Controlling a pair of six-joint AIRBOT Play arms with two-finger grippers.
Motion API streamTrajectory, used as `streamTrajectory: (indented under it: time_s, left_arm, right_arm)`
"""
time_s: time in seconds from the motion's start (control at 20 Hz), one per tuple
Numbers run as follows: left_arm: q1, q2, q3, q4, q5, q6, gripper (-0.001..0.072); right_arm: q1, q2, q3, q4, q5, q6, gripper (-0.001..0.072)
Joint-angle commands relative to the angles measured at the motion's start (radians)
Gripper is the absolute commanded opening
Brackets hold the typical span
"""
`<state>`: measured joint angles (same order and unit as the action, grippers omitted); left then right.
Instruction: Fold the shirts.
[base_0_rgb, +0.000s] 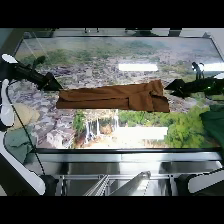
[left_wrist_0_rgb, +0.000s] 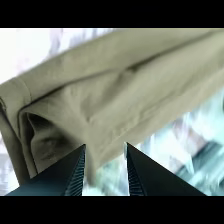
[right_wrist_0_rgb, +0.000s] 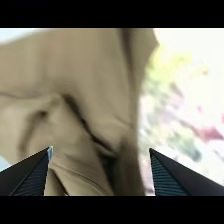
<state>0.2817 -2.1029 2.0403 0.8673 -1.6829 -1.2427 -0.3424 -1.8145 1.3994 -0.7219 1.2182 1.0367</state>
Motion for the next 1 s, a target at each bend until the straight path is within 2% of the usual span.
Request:
streamTrajectory:
  time_s: [0.0,0.2,0.25,0.3,0.35,0.4,0.55,0.7,0.8,0.95]
  left_arm:
    - [0.037,0.079,-0.048,-0.031,0.107,-0.001,0.0275]
    - [0.043,0.129,-0.054,-0.043,0.113,-0.051,0.0266]
    - [0.028,0.135,-0.054,-0.089,0.095,-0.057,0.0155]
    - [0.005,0.136,-0.054,-0.143,0.067,-0.056,0.0025]
    - [-0.037,0.134,-0.055,-0.182,0.055,-0.056,0.0004]
    - [-0.095,0.134,-0.063,-0.185,0.061,-0.056,0.0003]
    - [-0.292,0.125,-0.127,-0.177,0.154,-0.037,0.0003]
    - [-0.482,0.034,-0.141,-0.178,0.265,-0.042,0.0003]
    - [-0.583,-0.045,-0.141,-0.178,0.334,-0.058,0.0003]
    - [-0.678,-0.145,-0.108,-0.178,0.355,-0.124,0.0002]
  right_arm:
    - [0.006,-0.058,0.011,-0.061,0.077,0.063,0.0695]
    - [0.087,-0.127,0.012,0.033,0.096,0.038,0.0692]
    - [0.107,-0.139,0.012,0.055,0.095,0.028,0.0651]
    - [0.124,-0.153,0.012,0.085,0.092,0.014,0.0482]
    - [0.135,-0.164,0.012,0.113,0.087,0.010,0.0271]
    - [0.137,-0.174,0.013,0.135,0.088,0.004,0.0014]
    - [0.110,-0.164,0.018,0.139,0.131,-0.012,0.0023]
    - [0.040,-0.105,0.018,0.140,0.233,-0.008,0.0023]
    - [-0.002,-0.046,0.018,0.140,0.295,-0.003,0.0023]
    - [-0.024,0.042,0.018,0.144,0.363,-0.003,0.0023]
